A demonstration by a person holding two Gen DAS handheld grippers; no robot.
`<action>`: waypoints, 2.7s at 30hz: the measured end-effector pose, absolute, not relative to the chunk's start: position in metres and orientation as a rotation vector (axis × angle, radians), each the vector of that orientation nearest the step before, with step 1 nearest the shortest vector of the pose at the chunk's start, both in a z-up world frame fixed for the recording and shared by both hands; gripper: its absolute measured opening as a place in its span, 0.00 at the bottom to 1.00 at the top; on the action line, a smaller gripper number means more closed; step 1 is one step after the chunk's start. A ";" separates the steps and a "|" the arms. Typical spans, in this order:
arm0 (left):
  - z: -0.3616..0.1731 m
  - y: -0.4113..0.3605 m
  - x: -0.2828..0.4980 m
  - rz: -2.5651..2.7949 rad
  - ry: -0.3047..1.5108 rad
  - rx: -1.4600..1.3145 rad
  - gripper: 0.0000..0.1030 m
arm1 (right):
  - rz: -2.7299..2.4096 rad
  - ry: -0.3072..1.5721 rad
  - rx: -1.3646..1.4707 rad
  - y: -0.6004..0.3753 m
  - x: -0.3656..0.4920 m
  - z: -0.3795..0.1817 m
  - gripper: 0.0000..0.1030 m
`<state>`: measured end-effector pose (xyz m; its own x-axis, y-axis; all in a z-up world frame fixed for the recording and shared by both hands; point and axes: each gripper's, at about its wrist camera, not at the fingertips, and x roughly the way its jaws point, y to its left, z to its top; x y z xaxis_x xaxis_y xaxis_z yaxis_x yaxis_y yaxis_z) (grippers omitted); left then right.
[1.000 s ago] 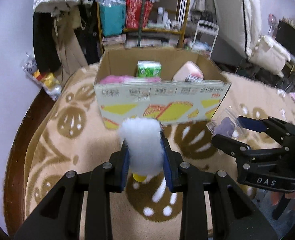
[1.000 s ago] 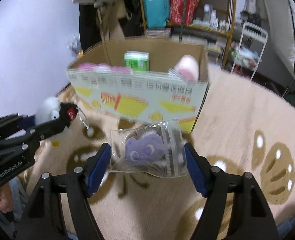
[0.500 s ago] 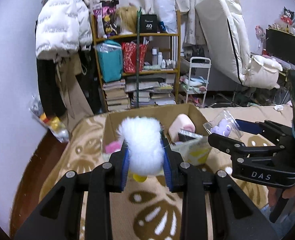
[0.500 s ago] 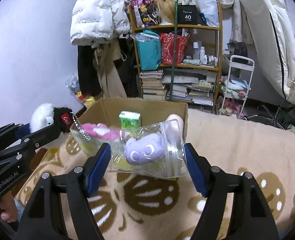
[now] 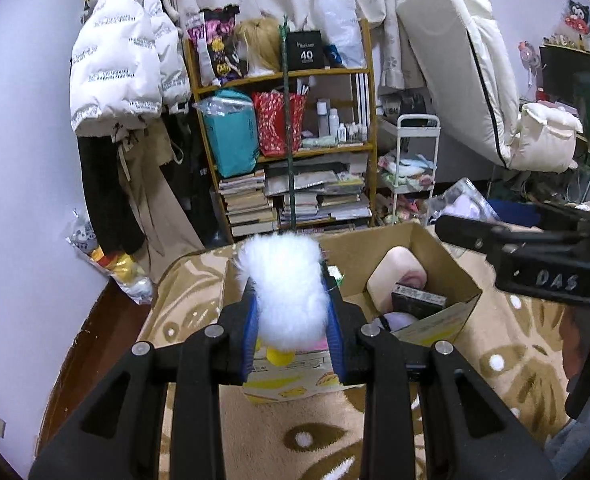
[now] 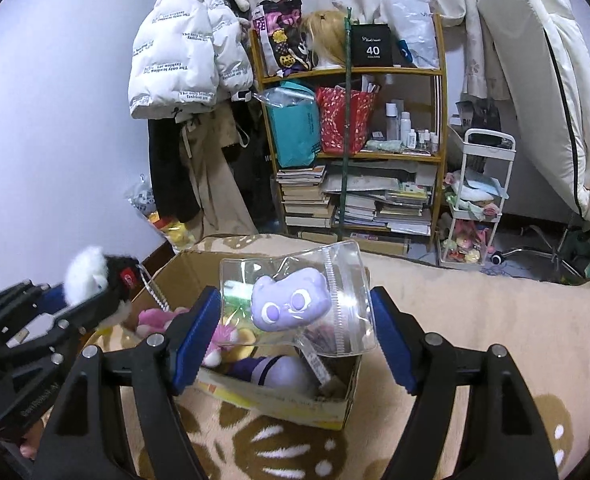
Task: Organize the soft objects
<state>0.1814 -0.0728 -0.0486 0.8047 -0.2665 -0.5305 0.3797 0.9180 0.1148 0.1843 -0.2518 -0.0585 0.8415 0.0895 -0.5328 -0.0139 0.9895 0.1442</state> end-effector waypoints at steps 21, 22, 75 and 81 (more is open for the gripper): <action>-0.069 -0.075 0.202 -0.293 0.631 0.212 0.62 | 0.110 0.649 0.188 -0.260 0.197 -0.085 0.80; -0.067 -0.073 0.200 -0.287 0.634 0.207 0.64 | 0.108 0.650 0.183 -0.259 0.195 -0.083 0.86; -0.012 0.016 0.023 -0.085 0.389 0.084 0.99 | -0.024 0.372 0.075 -0.239 0.011 -0.025 1.00; -0.022 0.011 0.028 -0.104 0.419 0.098 0.99 | -0.038 0.380 0.056 -0.241 0.019 -0.030 1.00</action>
